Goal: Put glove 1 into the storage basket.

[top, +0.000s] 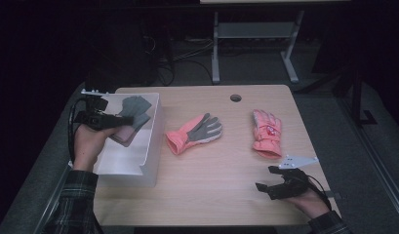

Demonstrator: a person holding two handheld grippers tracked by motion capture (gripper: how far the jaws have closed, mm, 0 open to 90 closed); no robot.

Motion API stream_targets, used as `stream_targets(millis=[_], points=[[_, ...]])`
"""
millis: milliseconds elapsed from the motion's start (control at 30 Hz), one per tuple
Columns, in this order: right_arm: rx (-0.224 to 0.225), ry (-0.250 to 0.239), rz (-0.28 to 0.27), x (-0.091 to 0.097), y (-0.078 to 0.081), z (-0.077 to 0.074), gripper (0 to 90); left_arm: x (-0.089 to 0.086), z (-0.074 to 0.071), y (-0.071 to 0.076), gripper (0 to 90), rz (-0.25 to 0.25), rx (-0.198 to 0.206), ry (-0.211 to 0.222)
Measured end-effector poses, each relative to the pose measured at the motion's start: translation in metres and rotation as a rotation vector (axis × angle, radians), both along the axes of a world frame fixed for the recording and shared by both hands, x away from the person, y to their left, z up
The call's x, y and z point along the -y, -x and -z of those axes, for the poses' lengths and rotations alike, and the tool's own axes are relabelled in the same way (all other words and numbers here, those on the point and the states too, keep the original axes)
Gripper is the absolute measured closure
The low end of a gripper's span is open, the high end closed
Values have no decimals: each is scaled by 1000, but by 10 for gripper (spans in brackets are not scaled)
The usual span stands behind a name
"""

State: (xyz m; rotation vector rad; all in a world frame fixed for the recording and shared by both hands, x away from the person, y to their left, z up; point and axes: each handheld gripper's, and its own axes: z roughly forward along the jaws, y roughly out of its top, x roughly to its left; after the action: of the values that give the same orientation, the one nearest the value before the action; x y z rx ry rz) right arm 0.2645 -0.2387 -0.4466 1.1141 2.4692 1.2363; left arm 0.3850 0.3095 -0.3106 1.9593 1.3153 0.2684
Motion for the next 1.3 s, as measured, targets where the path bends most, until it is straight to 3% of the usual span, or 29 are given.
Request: stream_targets(millis=[300,367,500,767,1000,1167,1200,1300], points=[[-1,6,-6,-1,-1,0,158,-17,38,-14,636,-73,-33,-25],[1,7,-10,-1,-2,0,159,-22,50,-18,636,-104,-38,-50],[5,10,-12,-2,-2,0,159,-29,71,-25,634,-143,-73,-58],[2,6,-15,-3,-2,0,159,-29,100,-30,620,-158,-142,-118],[2,3,-19,-3,-1,-1,159,-24,111,-33,545,-161,-189,-200],[8,2,-29,-3,-1,-1,162,-19,112,-36,334,-198,-190,-238],[7,1,-31,-3,-1,-1,163,-19,111,-36,279,-202,-186,-230],[9,1,-31,-3,0,-2,163,-18,104,-34,234,-215,-169,-211]])
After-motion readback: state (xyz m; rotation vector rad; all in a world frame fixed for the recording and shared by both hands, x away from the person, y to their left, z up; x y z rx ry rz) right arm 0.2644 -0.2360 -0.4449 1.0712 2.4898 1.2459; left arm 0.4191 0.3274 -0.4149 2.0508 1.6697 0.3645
